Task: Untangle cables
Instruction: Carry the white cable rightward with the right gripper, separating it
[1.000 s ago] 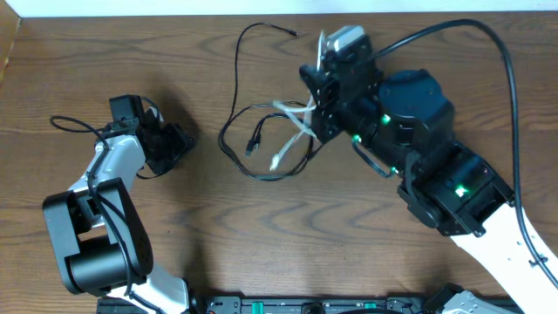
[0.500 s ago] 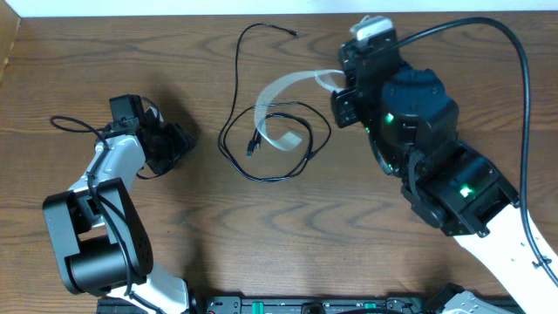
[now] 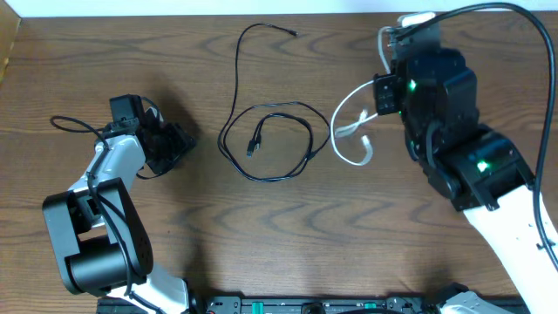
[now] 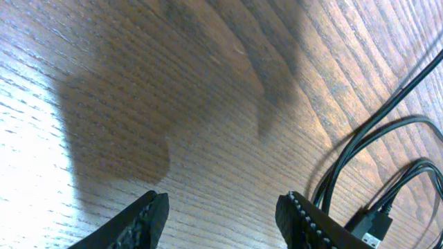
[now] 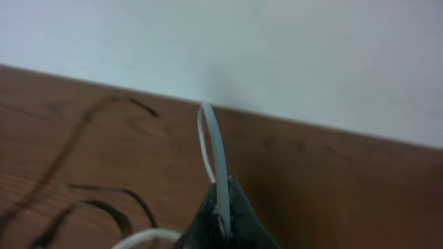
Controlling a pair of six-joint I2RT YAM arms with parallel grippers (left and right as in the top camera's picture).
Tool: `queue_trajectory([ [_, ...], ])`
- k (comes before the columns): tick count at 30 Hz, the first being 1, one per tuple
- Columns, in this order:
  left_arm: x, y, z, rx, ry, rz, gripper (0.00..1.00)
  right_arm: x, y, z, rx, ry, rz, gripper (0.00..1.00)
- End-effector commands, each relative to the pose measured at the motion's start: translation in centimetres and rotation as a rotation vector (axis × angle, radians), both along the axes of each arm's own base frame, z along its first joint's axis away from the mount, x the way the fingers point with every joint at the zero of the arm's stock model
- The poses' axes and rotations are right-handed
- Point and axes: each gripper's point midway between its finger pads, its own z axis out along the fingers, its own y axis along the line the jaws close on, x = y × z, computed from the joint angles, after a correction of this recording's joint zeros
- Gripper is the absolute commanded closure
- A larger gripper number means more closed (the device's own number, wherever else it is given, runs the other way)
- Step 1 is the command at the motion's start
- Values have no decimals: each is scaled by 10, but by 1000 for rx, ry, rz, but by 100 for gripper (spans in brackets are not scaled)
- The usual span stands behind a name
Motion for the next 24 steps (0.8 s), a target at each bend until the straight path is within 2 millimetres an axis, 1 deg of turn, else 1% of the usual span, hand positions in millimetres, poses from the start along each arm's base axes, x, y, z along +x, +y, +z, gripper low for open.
queue_trajectory([
  [1,5,4,9,14,-20,15,44,11,-19,-23,-16,71,-73,99],
  [3,5,4,9,14,-20,15,44,13,-32,-38,-40,124,-106,99],
  [10,5,4,9,14,-20,15,44,23,-80,-79,-73,264,-237,99],
  [14,5,4,9,14,-20,15,44,27,-98,-105,-52,356,-268,99],
  [17,5,4,9,14,-20,15,44,27,-114,-122,-44,414,-313,99],
  [19,5,4,9,14,-20,15,44,26,-129,-136,-43,463,-357,99],
  [24,5,4,9,14,-20,15,44,22,-151,-158,-33,542,-428,99],
])
